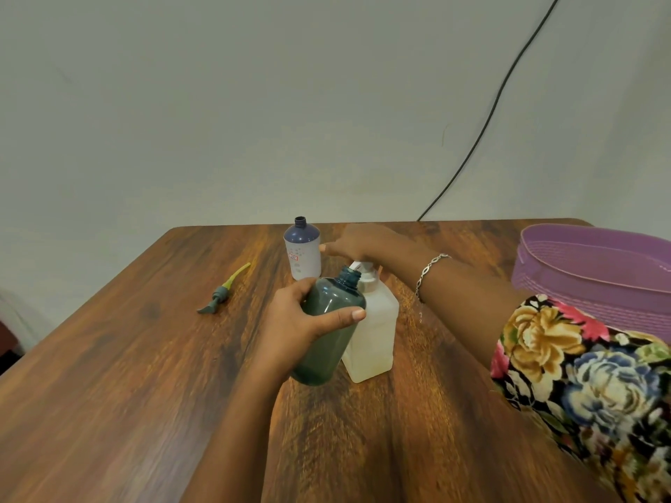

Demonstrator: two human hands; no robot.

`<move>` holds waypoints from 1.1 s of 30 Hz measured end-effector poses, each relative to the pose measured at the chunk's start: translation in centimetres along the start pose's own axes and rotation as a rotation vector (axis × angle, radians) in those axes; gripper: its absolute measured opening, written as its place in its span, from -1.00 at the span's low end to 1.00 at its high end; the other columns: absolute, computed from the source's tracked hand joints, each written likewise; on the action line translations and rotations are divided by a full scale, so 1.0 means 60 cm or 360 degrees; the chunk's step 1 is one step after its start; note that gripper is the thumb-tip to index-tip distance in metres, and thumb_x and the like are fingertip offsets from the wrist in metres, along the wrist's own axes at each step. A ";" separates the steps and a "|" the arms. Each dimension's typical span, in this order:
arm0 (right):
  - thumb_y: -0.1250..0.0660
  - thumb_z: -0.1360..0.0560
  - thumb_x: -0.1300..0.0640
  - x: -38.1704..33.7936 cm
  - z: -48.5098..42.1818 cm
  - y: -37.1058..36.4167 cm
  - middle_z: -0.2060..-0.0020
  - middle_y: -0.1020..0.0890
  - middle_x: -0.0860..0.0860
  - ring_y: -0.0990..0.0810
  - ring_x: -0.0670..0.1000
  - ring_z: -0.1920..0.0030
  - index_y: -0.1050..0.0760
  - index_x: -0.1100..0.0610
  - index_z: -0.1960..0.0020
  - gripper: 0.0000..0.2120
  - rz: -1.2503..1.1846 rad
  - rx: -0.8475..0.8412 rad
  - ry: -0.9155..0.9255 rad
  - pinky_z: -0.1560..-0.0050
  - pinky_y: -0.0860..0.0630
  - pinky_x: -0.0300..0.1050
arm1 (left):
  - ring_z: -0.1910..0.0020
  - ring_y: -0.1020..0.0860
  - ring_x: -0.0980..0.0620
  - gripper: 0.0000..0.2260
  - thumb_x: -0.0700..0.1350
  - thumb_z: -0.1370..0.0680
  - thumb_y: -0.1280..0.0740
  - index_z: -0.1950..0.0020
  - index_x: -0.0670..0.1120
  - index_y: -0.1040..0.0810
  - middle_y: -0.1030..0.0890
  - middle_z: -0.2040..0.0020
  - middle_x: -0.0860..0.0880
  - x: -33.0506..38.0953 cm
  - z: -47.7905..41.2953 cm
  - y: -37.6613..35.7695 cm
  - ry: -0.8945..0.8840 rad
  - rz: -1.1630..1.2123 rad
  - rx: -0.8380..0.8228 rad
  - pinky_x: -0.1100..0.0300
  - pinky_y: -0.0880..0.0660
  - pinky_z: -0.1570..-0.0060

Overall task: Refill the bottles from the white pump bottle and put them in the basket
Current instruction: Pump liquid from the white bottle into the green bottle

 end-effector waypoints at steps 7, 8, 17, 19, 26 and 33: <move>-0.04 -0.58 -0.21 -0.009 0.001 0.019 -0.10 -0.55 0.13 -0.53 0.09 0.06 -0.44 0.22 -0.22 -0.46 0.0096 -0.0023 0.0023 0.09 -0.40 -0.11 | 0.02 -0.54 0.09 -0.40 0.24 -0.16 -0.52 -0.10 0.05 -0.46 -0.54 0.03 0.14 0.007 0.001 0.003 0.0027 0.0005 0.0033 0.30 -0.46 0.18; -0.05 -0.58 -0.21 -0.008 -0.002 0.016 -0.07 -0.54 0.12 -0.50 0.09 0.04 -0.45 0.23 -0.18 -0.47 0.0103 -0.0013 0.0012 0.07 -0.39 -0.10 | 0.01 -0.54 0.08 -0.40 0.25 -0.16 -0.51 -0.09 0.05 -0.46 -0.55 0.03 0.13 0.007 0.001 0.002 0.0024 0.0012 0.0026 0.29 -0.47 0.16; -0.05 -0.56 -0.23 0.002 -0.027 -0.014 0.35 -0.42 -0.02 -0.46 0.01 0.25 -0.27 0.07 0.36 -0.53 0.0161 0.0165 -0.0020 0.11 -0.39 -0.10 | -0.01 -0.56 0.01 -0.34 0.27 -0.10 -0.56 -0.08 0.01 -0.50 -0.59 -0.03 0.02 0.002 -0.001 0.001 0.0016 0.0041 0.0001 0.21 -0.53 0.10; -0.07 -0.57 -0.21 -0.001 -0.026 -0.010 0.35 -0.43 0.00 -0.41 -0.03 0.34 -0.31 0.13 0.32 -0.52 0.0048 0.0098 -0.0008 0.14 -0.38 -0.12 | -0.03 -0.56 0.01 -0.34 0.27 -0.09 -0.50 -0.09 0.02 -0.48 -0.58 -0.04 0.02 0.001 -0.001 0.003 0.0026 0.0029 0.0008 0.19 -0.53 0.06; -0.05 -0.61 -0.15 -0.002 -0.008 0.012 0.05 -0.56 0.17 -0.47 0.06 0.30 -0.49 0.29 -0.02 -0.49 -0.0099 0.0004 -0.0047 0.18 -0.43 -0.09 | 0.00 -0.55 0.07 -0.34 0.29 -0.08 -0.47 -0.09 0.05 -0.47 -0.57 -0.01 0.08 0.009 -0.004 0.001 -0.0008 0.0032 0.0010 0.24 -0.51 0.12; -0.05 -0.59 -0.12 0.008 -0.034 -0.014 0.33 -0.45 0.01 -0.49 0.04 0.21 -0.34 0.12 0.30 -0.58 0.0177 0.0129 -0.0117 0.14 -0.39 -0.11 | 0.03 -0.56 0.06 -0.38 0.35 -0.02 -0.39 0.02 0.07 -0.49 -0.59 0.01 0.04 0.004 -0.001 -0.005 -0.0003 0.0032 -0.0009 0.12 -0.54 0.04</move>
Point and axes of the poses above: each hand's wrist, its own z-axis away from the middle knuckle, its own y-axis out of the back of the hand, x = y × z, the point moved 1 cm from there along -z, towards the middle knuckle
